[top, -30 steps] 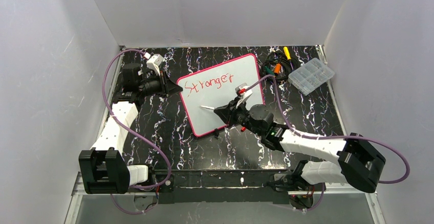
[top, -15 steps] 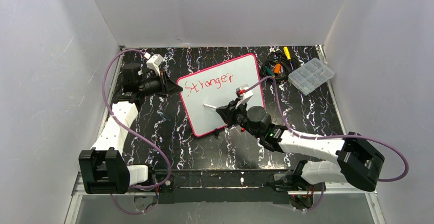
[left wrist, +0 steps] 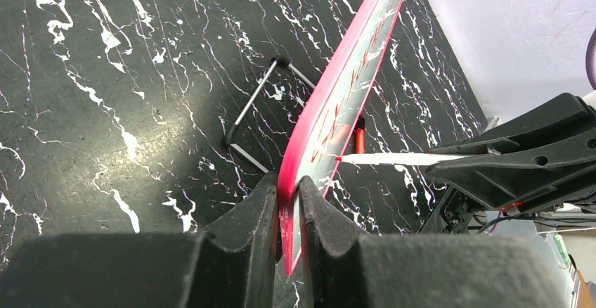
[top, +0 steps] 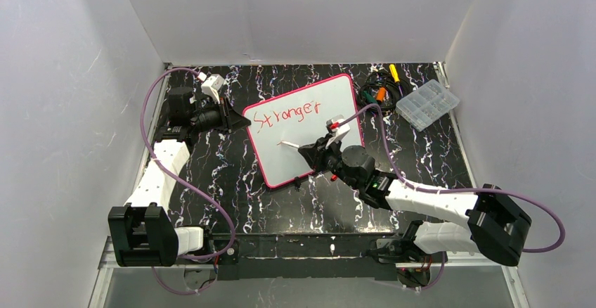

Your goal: Write a sentence on the whiteboard

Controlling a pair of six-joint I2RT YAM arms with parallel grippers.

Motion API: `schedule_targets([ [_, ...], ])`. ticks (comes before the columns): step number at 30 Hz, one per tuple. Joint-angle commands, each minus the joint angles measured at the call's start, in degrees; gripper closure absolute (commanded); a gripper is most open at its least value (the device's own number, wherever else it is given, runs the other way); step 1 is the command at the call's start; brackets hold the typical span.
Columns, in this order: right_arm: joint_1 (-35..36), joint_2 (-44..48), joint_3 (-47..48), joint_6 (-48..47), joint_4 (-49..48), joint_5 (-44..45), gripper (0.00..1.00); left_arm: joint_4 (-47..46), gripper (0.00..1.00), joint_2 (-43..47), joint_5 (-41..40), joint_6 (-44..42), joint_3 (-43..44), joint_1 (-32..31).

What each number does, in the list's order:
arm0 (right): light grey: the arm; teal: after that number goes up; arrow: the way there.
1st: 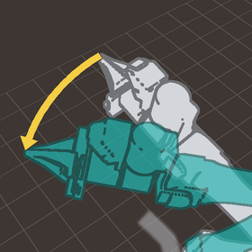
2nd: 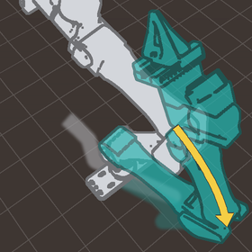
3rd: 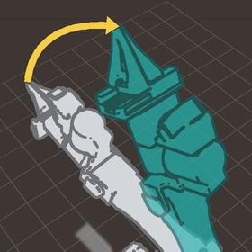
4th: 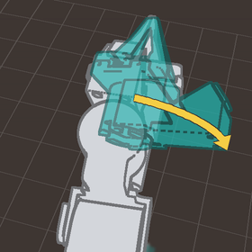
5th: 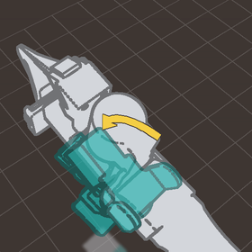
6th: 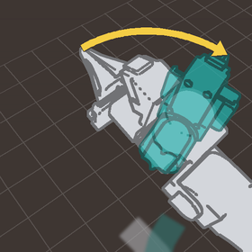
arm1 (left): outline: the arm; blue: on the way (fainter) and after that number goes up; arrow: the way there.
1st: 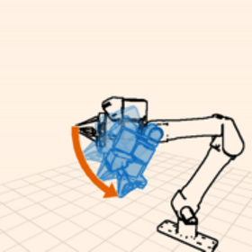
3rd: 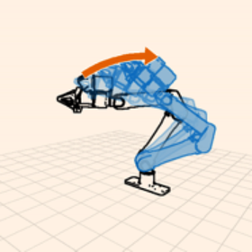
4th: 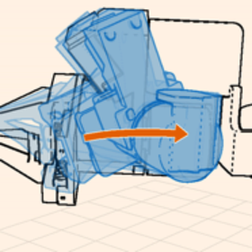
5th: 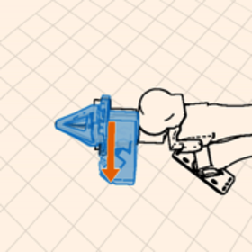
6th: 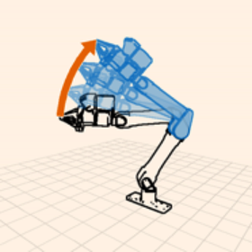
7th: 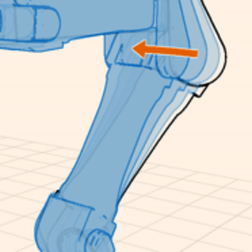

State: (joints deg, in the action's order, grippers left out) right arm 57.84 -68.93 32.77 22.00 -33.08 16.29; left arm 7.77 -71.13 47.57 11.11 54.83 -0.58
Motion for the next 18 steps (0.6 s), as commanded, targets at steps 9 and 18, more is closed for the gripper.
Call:
schedule_targets([
  [9,-0.01,-3.89,3.42,-3.48,-7.35,1.1,0.99,0.89,1.0,1.86,0.15,-0.56,-0.25,-0.3],
  [18,-0.04,-3.61,1.91,-2.86,-6.17,1.97,0.99,0.93,1.0,1.96,0.07,-0.55,-0.33,-0.3],
])
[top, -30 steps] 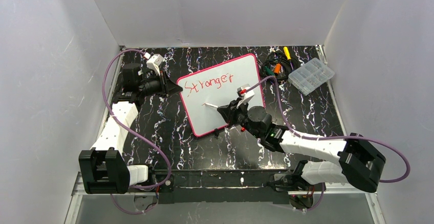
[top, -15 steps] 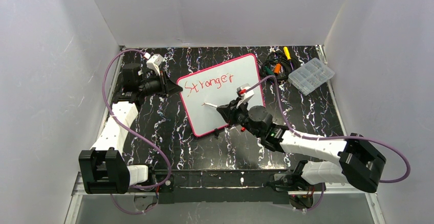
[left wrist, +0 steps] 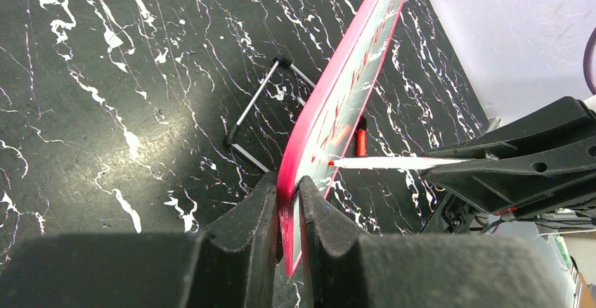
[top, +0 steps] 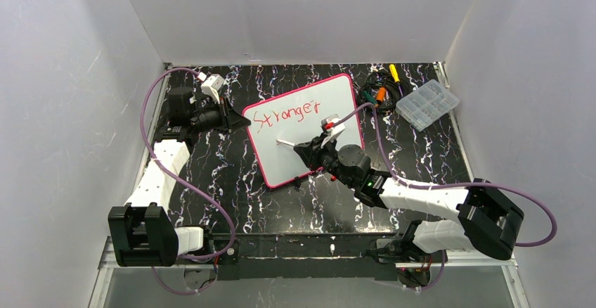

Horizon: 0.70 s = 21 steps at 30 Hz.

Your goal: Write a sentence on the whiteboard

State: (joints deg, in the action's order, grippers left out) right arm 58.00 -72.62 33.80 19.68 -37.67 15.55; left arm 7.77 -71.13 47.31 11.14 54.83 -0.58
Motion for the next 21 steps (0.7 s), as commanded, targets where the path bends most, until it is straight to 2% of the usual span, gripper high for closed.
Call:
schedule_targets([
  [1,-0.17,0.44,0.44,-0.17,-1.27,2.82,0.99,0.93,1.0,1.96,0.33,-0.58,-0.34,-0.3],
  [21,1.84,3.99,-4.62,4.08,5.35,2.74,0.99,0.93,1.0,2.13,0.33,-0.59,-0.42,-0.3],
])
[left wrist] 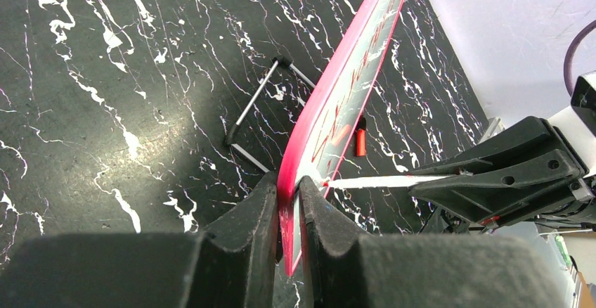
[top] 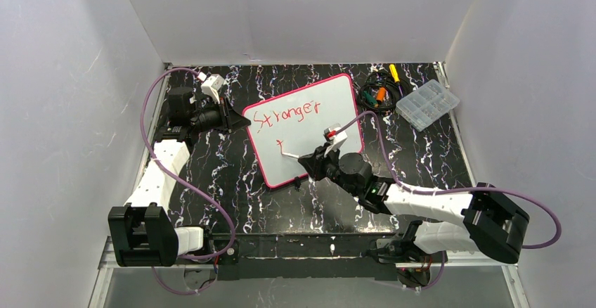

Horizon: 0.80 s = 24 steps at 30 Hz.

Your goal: Write a sentence on the whiteboard

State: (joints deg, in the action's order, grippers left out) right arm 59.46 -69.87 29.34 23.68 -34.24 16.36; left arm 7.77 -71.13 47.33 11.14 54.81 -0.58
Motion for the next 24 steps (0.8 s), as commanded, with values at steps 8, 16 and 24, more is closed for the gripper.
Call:
schedule_targets([
  [8,0.39,2.85,1.95,-2.74,1.35,6.36,0.99,0.93,1.0,2.0,0.22,-0.52,-0.4,-0.3],
  [16,0.39,2.73,5.5,-5.94,-2.56,6.08,0.99,0.88,1.0,1.81,0.3,-0.59,-0.33,-0.3],
  [24,0.39,-0.78,7.7,-8.83,-5.0,7.42,0.99,0.85,1.0,1.7,0.39,-0.58,-0.23,-0.3],
])
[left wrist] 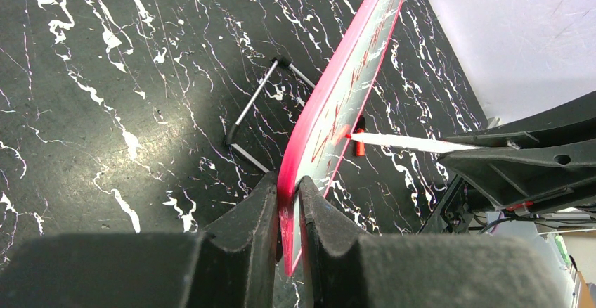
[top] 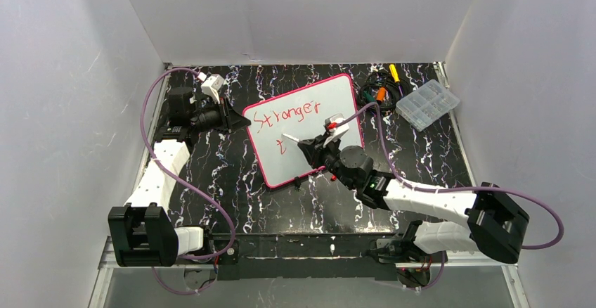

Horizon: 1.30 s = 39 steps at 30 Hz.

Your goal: Write a sentence on the whiteboard

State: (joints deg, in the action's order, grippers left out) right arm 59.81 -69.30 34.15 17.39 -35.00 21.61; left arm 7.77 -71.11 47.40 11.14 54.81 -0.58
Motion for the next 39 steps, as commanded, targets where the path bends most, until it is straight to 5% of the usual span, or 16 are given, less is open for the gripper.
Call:
schedule_targets([
  [1,0.04,-1.63,3.05,-2.73,-4.16,2.44,0.99,0.84,1.0,1.68,0.33,-0.57,-0.23,-0.26],
  [27,0.43,2.86,-5.29,5.82,4.08,-0.64,0.99,0.71,1.0,1.85,0.42,-0.4,-0.31,-0.29],
  [39,0.66,2.47,-4.98,5.31,-0.98,2.56,0.99,0.67,1.0,1.76,0.25,-0.4,-0.4,-0.3],
])
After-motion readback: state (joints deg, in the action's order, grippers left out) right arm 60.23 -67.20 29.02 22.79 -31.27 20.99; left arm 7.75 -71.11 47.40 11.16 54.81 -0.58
